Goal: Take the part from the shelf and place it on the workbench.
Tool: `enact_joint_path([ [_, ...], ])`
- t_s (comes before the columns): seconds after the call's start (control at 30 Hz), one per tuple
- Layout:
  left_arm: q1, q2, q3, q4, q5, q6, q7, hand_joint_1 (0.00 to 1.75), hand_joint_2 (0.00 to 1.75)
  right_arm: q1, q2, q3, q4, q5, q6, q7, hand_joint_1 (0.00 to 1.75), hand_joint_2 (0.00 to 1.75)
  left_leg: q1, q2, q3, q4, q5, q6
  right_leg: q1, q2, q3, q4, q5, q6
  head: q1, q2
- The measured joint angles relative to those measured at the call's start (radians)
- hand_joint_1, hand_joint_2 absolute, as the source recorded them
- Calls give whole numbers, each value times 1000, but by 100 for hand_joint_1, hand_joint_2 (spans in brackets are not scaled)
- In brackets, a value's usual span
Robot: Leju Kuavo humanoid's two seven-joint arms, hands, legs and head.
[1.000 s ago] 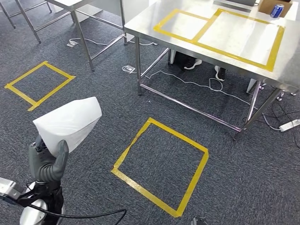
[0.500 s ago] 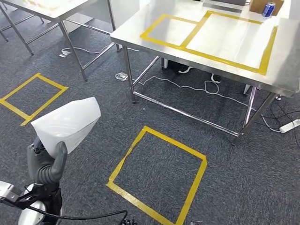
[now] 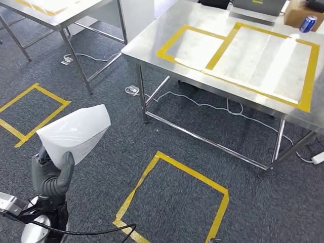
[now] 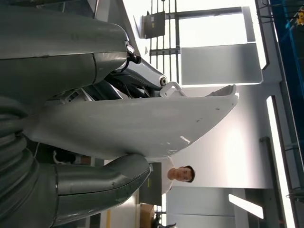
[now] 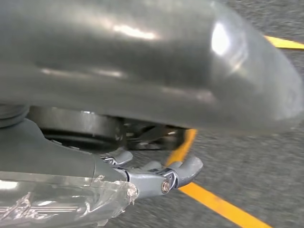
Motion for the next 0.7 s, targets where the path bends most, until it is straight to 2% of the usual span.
enact_joint_path([
  [0.03,0,0,0,0,0,0,0,175,175,2,0,0,2,0,-1,0,0,0,-1,-1,31,-6,-24,-3,-4,-3,-19,-62,102,6,1,0],
  [0.07,1,0,0,1,0,0,0,175,175,6,-1,0,4,0,-2,0,0,0,-3,-3,59,-4,-50,-6,-9,-12,-33,-128,222,8,2,0],
  [0.1,1,0,0,2,0,0,1,175,175,10,-1,0,5,0,-3,0,0,0,-3,-5,82,-5,-77,-10,-8,-18,-40,-172,322,7,0,0],
  [0.13,1,-1,0,2,0,-1,1,175,175,12,-2,1,6,0,-3,1,0,0,-1,-7,103,-1,-96,-17,-6,-22,-40,-196,379,0,-3,0],
  [0.17,1,-1,0,2,0,-1,1,175,175,11,-2,1,7,0,-3,1,0,0,3,-8,114,18,-100,-22,0,-22,-33,-196,374,-11,-4,0],
  [0.2,-2,-1,0,0,0,-1,1,175,175,6,-2,2,7,0,-2,1,0,0,8,-8,108,53,-89,-29,4,-15,-20,-185,350,-21,-5,0],
  [0.23,-4,-1,0,-1,0,-1,0,175,175,0,-2,3,6,1,-1,-1,0,0,11,-7,83,118,-61,-34,5,-9,-4,-182,330,-31,-5,0],
  [0.27,-7,-1,-1,-2,0,-1,0,175,175,-5,-2,3,6,2,0,-2,0,0,12,-6,37,199,-36,-38,5,-5,14,-182,313,-38,-6,0],
  [0.3,-9,-1,-1,-3,0,-1,0,175,175,-8,-1,4,6,2,1,-3,0,0,12,-5,-20,278,-29,-41,4,-2,35,-183,296,-44,-11,0],
  [0.33,-8,-1,-2,-3,0,-1,-1,175,175,-7,0,4,6,3,1,-3,0,0,11,-4,-77,341,-47,-43,3,0,59,-184,276,-47,-14,0],
  [0.37,-7,-1,-2,-3,0,-1,-1,175,175,-4,1,5,6,2,1,-3,0,0,11,-4,-131,378,-92,-44,3,0,85,-186,257,-49,-16,0],
  [0.43,-5,0,-2,-3,0,-3,-1,175,175,0,2,5,6,1,1,-2,0,0,9,-3,-218,389,-198,-40,2,4,143,-191,216,-49,-18,0],
  [0.47,-4,0,-2,-3,0,-3,-1,175,175,1,2,5,6,1,1,-2,0,0,7,-3,-249,367,-222,-37,0,7,176,-195,197,-48,-19,0],
  [0.5,-4,0,-2,-3,0,-4,-1,175,175,1,3,5,6,1,1,-2,0,0,5,-3,-272,329,-204,-35,-1,11,211,-202,176,-45,-20,0],
  [0.53,-4,0,-2,-2,0,-4,0,175,175,2,4,6,6,1,1,-2,0,0,3,-1,-288,275,-128,-32,-3,14,241,-211,156,-41,-22,0],
  [0.6,-1,1,-2,2,0,-6,2,175,175,4,5,6,6,1,0,-1,0,0,1,7,-309,153,69,-29,2,20,295,-223,111,-32,-29,0],
  [0.63,0,1,-3,4,0,-6,3,175,175,5,6,6,6,1,0,-1,0,0,0,11,-311,120,138,-29,6,22,316,-231,86,-30,-30,0],
  [0.67,-1,1,-4,6,0,-7,5,175,175,2,6,7,6,0,-1,-1,0,0,1,12,-311,105,162,-31,9,23,339,-241,64,-30,-31,0],
  [0.7,-4,1,-4,6,0,-7,6,175,175,-1,5,7,6,0,-1,-1,0,0,4,10,-303,111,161,-32,11,21,357,-256,46,-29,-30,0],
])
